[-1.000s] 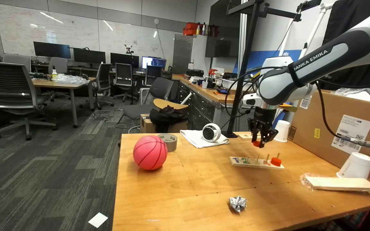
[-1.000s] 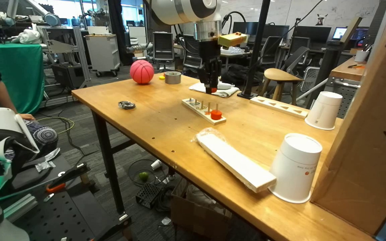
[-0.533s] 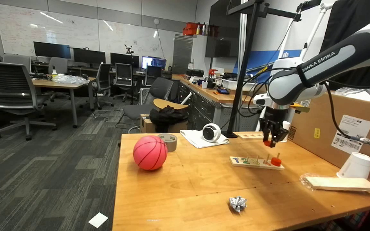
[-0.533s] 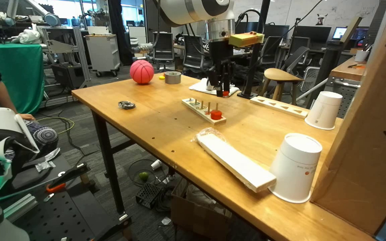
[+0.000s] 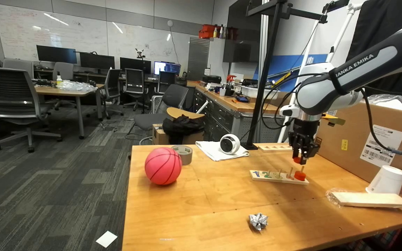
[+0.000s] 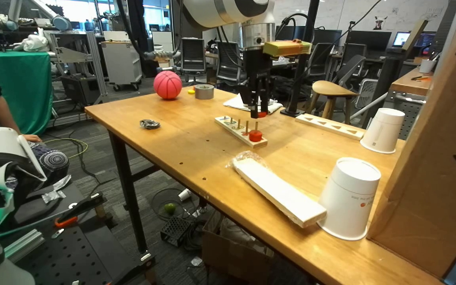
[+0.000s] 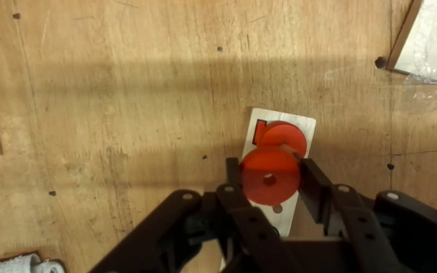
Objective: Pick up the orange objects and place them at the end of the wooden object
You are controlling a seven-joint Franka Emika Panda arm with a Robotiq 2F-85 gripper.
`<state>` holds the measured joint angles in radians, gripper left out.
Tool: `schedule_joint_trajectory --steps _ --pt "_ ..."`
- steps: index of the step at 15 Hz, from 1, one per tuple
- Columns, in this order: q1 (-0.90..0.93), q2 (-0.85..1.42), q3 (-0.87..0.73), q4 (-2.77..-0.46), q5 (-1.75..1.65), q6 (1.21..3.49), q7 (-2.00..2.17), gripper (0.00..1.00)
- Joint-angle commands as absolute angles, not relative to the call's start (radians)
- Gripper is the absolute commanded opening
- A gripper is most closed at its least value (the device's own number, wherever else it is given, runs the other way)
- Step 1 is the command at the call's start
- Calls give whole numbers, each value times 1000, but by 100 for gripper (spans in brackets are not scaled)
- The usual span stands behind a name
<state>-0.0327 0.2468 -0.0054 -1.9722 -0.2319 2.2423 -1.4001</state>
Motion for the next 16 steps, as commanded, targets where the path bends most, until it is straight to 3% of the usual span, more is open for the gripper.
schedule_joint_trajectory --steps 1,16 --pt "-44 196 -10 -2017 -250 2232 -1364 17" --pt "-57 202 8 -2050 -184 2249 -1381 17"
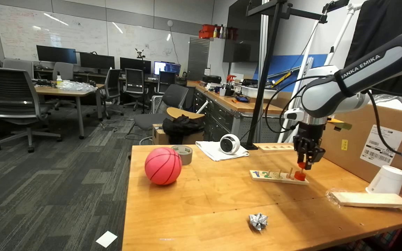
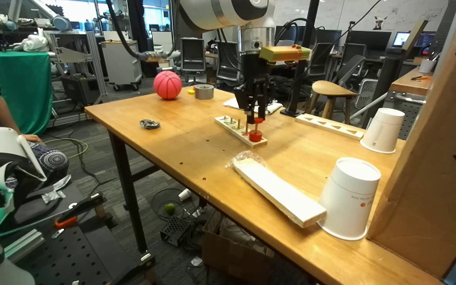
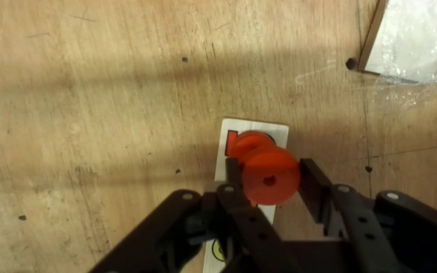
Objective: Pick up the orange objects and place them at the end of the wooden object
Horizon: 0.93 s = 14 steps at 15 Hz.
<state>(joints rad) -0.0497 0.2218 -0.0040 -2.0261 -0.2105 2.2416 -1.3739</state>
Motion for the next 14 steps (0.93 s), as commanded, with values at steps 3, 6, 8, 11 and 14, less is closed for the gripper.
schedule_joint_trajectory --steps 3,6,8,11,14 --pt "-57 204 10 -2049 -180 2247 -1382 17" --pt "-57 204 9 -2050 -183 2244 -1378 17" --pt "-57 207 7 -2047 -189 2241 -1376 17" --pt "-55 207 0 -2044 -211 2228 -1368 17" --pt "-59 202 -7 -2048 -217 2231 -1364 17"
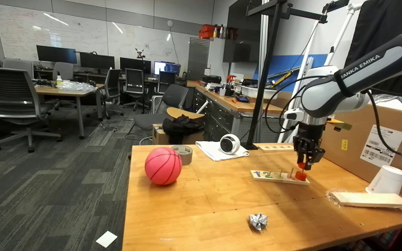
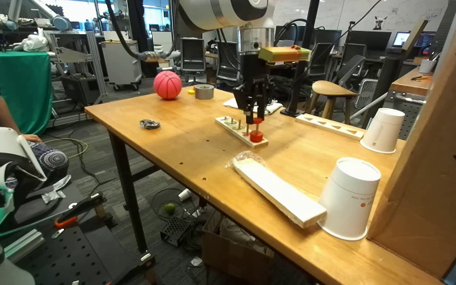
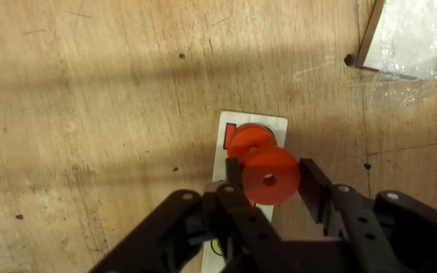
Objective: Pick up the orange objects and place them at the end of the wooden object
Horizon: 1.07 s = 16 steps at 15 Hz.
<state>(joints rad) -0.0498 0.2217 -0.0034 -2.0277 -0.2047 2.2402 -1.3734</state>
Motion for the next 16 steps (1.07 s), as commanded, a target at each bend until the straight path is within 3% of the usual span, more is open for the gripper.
schedule_joint_trajectory --steps 1,16 --pt "-59 203 -9 -2048 -217 2234 -1364 17" --pt "-61 205 -16 -2033 -233 2233 -1364 17"
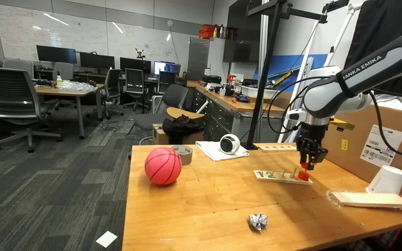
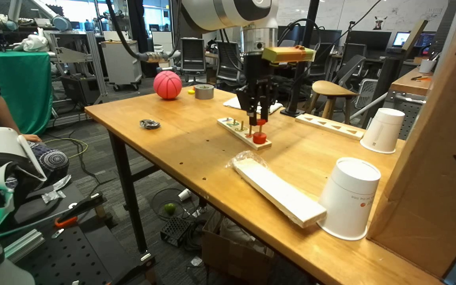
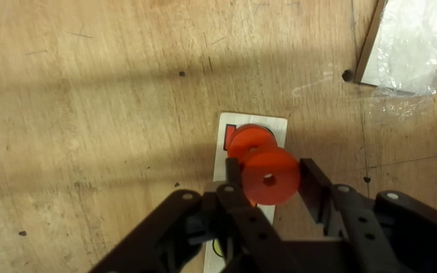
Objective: Pick up the orange objects and place them at the end of the wooden object
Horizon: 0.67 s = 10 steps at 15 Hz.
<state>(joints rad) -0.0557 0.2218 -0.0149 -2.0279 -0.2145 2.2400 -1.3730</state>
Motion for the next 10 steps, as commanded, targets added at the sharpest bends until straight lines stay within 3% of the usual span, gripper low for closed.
schedule_joint_trajectory --steps 1,10 --pt "-62 205 -17 -2032 -235 2233 -1364 17" --pt "-66 209 -21 -2021 -239 2231 -1366 17"
